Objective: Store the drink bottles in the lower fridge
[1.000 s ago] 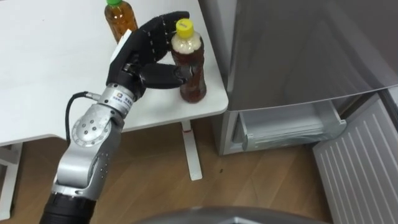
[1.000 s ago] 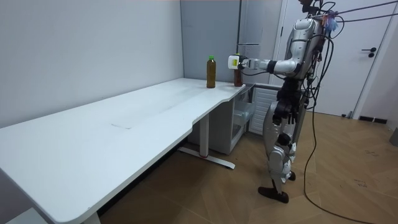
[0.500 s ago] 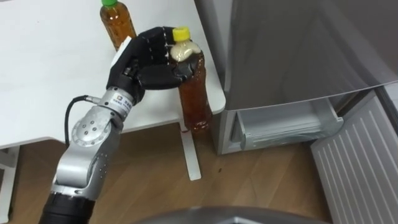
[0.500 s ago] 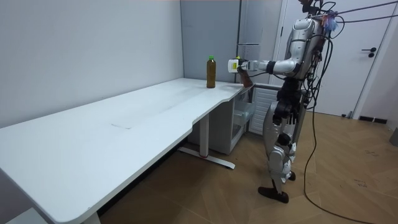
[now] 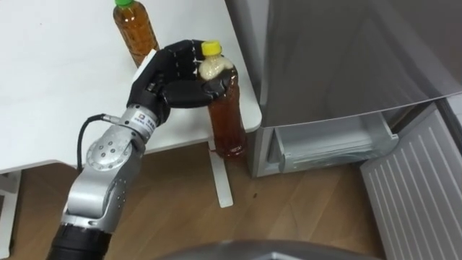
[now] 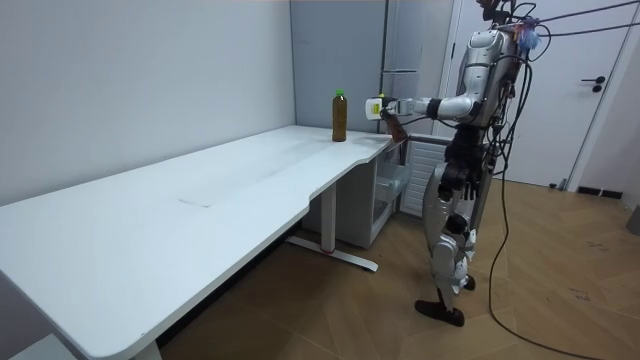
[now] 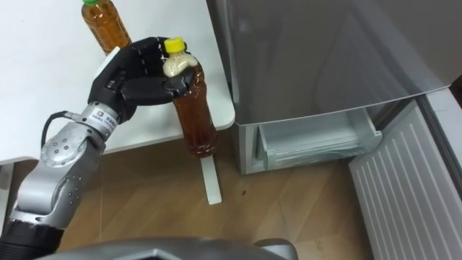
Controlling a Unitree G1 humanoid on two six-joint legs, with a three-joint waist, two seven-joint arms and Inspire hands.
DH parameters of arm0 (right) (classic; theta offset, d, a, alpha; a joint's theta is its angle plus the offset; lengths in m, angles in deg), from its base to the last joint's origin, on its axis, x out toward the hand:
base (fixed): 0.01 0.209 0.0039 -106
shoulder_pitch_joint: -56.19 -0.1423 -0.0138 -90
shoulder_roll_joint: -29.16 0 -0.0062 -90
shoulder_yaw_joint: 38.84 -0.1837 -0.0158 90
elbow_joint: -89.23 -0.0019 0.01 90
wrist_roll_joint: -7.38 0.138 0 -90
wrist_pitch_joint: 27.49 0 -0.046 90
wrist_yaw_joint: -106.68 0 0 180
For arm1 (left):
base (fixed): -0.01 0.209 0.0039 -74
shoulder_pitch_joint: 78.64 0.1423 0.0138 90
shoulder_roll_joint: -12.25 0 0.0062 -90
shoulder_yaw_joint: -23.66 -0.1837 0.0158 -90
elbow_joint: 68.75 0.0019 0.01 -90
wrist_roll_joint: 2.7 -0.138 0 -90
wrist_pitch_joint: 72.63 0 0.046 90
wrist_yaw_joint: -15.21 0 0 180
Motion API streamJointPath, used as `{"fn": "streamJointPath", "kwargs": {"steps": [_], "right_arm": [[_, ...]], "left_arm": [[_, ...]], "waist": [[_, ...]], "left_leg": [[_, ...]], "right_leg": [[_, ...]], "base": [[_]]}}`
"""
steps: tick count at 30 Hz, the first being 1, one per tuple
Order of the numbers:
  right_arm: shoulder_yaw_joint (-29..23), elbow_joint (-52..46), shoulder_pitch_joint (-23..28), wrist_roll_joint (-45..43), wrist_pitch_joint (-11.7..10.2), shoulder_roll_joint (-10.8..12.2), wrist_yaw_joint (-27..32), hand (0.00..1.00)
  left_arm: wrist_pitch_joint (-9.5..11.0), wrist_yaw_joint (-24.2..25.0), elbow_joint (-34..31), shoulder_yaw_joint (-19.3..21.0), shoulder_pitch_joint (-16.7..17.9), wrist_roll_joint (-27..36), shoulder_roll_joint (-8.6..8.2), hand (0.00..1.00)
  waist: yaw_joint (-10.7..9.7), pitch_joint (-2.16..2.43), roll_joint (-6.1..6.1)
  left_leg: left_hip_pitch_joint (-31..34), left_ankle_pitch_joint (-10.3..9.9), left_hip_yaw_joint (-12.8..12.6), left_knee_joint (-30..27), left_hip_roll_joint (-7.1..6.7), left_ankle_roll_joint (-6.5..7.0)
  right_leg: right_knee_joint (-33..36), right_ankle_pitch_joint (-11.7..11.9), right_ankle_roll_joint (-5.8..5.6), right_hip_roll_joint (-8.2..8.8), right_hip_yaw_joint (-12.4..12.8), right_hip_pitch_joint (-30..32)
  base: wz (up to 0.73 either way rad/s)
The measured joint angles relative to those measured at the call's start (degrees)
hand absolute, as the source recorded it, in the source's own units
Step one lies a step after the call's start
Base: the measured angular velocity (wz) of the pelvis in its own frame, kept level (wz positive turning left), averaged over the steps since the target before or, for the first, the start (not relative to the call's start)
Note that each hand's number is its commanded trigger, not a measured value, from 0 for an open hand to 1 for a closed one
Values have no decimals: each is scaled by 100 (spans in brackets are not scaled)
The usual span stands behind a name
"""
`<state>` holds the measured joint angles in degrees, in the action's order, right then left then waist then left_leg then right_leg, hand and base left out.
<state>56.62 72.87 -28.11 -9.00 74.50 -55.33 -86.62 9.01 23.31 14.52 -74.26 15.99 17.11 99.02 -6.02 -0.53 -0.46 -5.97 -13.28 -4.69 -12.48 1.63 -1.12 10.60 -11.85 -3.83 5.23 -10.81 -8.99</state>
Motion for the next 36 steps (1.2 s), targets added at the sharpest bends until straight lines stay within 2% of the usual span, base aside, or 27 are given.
{"fn": "streamJointPath", "kwargs": {"steps": [12,18,23,28,31,33,36], "right_arm": [[-12,-255,-105,419,12,-29,206,0],[-9,-248,-141,412,-85,-72,269,0],[14,-399,-142,406,-81,-84,318,0],[235,-942,-143,276,-79,-205,469,0],[232,-1254,-144,203,-121,-238,510,0],[233,-1404,-144,203,-203,-240,505,0],[231,-1808,-89,141,-217,-245,473,0]], "left_arm": [[0,175,-2,-30,-32,1109,-68,100],[5,408,5,-55,-27,1106,-139,100],[5,535,12,-247,151,1075,-166,100],[5,590,372,-410,259,791,-167,100],[5,591,459,-405,268,516,-154,100],[5,592,470,-393,287,480,-133,100],[19,603,468,-325,286,449,-140,100]], "waist": [[23,-3,22],[174,-20,48],[305,-26,67],[436,-29,123],[489,-33,160],[491,-36,195],[503,-32,241]], "left_leg": [[119,0,38,-112,-1,0],[134,2,20,-119,-1,2],[220,2,19,-136,3,2],[318,8,12,-139,2,6],[337,11,23,-135,2,4],[331,11,40,-133,2,4],[326,11,58,-132,-1,4]], "right_leg": [[-1,0,0,1,-27,9],[7,1,2,1,-9,32],[27,3,5,1,-17,112],[39,11,17,1,-14,217],[34,11,18,1,-26,236],[20,11,18,1,-43,219],[16,12,19,1,-53,218]], "base": [[1],[0],[0],[0],[0],[5],[2]]}}
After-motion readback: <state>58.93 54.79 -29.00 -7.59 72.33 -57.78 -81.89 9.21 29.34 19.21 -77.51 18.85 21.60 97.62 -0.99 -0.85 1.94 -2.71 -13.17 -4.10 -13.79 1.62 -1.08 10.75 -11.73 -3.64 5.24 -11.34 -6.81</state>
